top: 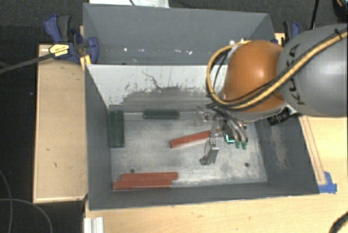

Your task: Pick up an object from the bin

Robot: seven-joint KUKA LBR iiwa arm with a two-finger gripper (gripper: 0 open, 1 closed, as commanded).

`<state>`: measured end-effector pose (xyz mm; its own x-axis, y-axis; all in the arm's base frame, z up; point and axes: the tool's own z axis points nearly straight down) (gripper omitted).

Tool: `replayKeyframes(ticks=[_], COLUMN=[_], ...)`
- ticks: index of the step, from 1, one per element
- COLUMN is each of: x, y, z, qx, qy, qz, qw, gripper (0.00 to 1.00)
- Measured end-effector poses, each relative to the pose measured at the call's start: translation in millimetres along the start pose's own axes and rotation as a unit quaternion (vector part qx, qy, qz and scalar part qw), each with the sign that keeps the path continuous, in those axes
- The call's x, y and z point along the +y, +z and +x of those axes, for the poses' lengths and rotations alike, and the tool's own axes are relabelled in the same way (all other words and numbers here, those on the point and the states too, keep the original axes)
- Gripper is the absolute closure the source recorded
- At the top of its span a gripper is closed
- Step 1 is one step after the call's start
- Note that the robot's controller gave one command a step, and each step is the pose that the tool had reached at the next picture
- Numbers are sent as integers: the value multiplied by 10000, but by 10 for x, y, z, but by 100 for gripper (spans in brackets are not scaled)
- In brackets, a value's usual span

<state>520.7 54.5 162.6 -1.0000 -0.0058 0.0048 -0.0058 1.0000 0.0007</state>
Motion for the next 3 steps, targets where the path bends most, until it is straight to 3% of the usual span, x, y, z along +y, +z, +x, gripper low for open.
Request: replayKeyframes(ticks=[1, 2, 3], x=[-232, -219, -191], y=[961, 915, -438], z=[-636, -634, -703], qx=[-34, -48, -68], qy=[-324, -315, -2571], qz=[5, -1, 17], qw=[9995, 9995, 9664], gripper=[0, 100, 100])
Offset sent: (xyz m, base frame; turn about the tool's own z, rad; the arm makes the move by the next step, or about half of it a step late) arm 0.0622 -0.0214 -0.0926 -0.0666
